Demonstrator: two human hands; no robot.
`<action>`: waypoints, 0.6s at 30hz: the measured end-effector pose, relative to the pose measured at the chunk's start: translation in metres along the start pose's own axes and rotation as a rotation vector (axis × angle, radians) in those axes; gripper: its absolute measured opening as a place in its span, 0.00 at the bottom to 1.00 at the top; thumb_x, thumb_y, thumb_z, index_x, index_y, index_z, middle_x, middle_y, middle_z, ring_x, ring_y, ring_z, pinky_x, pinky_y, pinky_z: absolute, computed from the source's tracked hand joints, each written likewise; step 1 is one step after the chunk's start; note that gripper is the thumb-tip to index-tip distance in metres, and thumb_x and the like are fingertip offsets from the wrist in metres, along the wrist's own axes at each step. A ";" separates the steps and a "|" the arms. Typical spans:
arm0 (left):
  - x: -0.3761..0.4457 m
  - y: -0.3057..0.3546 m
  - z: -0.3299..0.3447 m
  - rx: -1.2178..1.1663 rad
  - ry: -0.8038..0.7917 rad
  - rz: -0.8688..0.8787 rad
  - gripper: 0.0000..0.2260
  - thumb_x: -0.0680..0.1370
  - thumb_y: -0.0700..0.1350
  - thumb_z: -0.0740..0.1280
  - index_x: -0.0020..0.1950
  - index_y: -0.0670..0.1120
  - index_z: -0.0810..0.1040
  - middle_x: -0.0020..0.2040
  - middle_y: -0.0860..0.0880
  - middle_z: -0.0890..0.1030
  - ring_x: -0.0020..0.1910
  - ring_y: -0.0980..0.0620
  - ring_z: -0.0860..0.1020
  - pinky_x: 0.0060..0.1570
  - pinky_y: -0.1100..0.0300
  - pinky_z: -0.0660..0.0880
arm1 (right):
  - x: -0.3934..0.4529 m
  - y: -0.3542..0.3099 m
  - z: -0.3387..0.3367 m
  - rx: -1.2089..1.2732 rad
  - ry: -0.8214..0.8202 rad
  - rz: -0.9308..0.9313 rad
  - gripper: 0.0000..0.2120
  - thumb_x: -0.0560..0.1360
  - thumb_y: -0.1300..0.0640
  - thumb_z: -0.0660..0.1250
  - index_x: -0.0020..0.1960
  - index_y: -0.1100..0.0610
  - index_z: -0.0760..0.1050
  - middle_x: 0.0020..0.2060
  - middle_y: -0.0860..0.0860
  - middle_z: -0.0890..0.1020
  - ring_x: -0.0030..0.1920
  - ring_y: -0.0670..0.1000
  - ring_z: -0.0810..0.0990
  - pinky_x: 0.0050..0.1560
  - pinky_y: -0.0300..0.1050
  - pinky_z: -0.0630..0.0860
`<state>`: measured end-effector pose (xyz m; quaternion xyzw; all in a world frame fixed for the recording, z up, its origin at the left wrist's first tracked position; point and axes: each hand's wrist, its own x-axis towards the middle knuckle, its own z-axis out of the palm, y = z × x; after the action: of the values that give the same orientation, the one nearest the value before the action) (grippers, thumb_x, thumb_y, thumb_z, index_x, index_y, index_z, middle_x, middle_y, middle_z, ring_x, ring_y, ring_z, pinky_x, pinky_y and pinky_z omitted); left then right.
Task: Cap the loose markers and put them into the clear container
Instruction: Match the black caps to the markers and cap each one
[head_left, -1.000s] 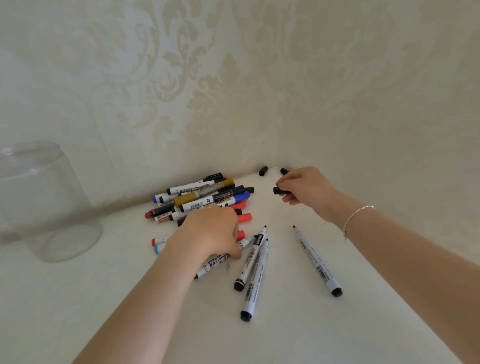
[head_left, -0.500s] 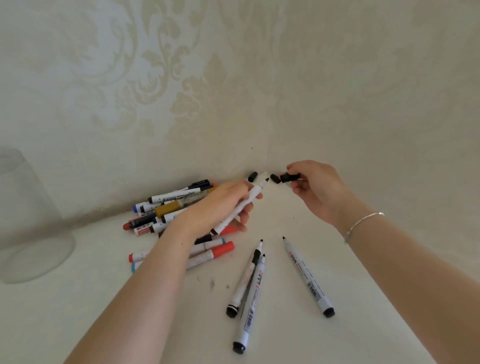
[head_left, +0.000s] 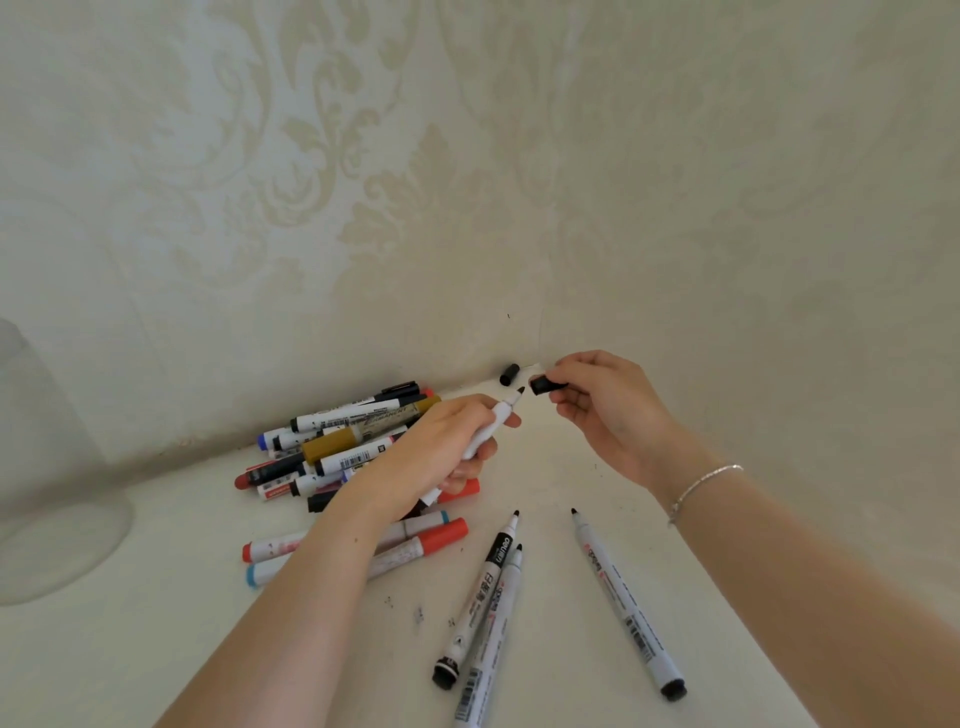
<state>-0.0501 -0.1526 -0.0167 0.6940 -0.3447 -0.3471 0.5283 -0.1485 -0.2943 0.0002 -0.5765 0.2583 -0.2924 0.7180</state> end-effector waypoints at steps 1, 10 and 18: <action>0.000 0.000 0.001 0.005 -0.004 -0.003 0.13 0.81 0.42 0.54 0.55 0.43 0.78 0.29 0.51 0.69 0.23 0.57 0.59 0.21 0.66 0.54 | 0.000 0.000 0.001 0.013 -0.007 0.003 0.05 0.74 0.69 0.65 0.43 0.62 0.73 0.36 0.57 0.79 0.31 0.48 0.74 0.32 0.38 0.73; -0.002 -0.004 0.001 0.025 -0.024 0.019 0.13 0.82 0.44 0.54 0.56 0.43 0.78 0.28 0.53 0.69 0.24 0.56 0.59 0.22 0.65 0.55 | -0.008 0.001 0.005 -0.040 -0.130 0.044 0.05 0.73 0.69 0.67 0.43 0.60 0.74 0.44 0.62 0.81 0.33 0.49 0.75 0.36 0.39 0.73; -0.001 -0.008 0.006 0.089 0.001 0.131 0.12 0.82 0.50 0.58 0.54 0.46 0.78 0.29 0.53 0.70 0.22 0.57 0.59 0.20 0.66 0.57 | -0.011 -0.001 0.010 -0.152 -0.122 -0.018 0.04 0.72 0.69 0.68 0.45 0.62 0.76 0.44 0.64 0.81 0.35 0.50 0.76 0.37 0.39 0.75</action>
<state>-0.0548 -0.1534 -0.0256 0.6931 -0.4041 -0.2957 0.5186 -0.1494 -0.2802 0.0037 -0.6483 0.2300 -0.2427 0.6840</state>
